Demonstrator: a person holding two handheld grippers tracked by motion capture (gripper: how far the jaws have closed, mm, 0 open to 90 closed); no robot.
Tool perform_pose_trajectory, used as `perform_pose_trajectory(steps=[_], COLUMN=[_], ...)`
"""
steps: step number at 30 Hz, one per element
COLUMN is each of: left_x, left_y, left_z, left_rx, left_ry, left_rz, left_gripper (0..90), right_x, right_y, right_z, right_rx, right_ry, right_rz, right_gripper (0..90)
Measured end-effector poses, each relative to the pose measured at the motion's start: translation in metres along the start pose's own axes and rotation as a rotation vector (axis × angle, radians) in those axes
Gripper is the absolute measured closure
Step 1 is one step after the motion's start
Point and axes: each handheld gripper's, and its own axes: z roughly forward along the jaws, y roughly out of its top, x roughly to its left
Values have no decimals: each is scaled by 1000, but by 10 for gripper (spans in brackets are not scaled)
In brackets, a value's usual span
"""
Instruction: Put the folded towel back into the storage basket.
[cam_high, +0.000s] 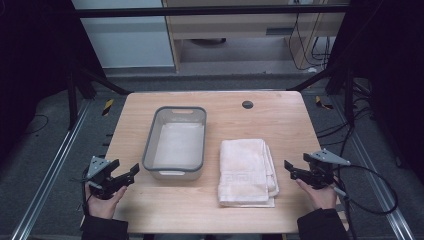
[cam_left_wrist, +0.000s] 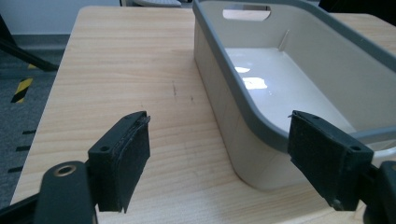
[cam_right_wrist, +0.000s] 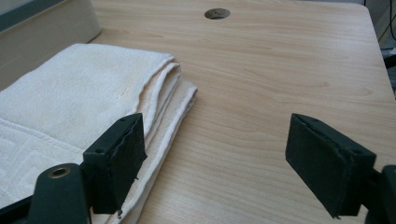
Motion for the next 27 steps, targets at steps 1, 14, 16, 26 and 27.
perform_pose_trajectory(steps=[1,14,16,26,27], left_x=[-1,-18,-19,-41,-44], left_y=[2,17,18,30,31], left_z=[0,-1,-1,3,4], left_rx=[-8,-36,-39,-66,-66], left_ry=[-4,-31,-32,-66,-71], left_rz=[1,28,30,52,57], left_gripper=[205,216,216,218,219], right_x=[1,5,5,6,7], right_y=[1,20,22,39,42], right_z=[0,-5,-6,-6,-5], right_rx=[-1,-52,-53,-66,-67], right_ry=[2,8,7,19,25], right_rz=[0,-11,-12,-24,-25], right_gripper=[203,208,210,234,236])
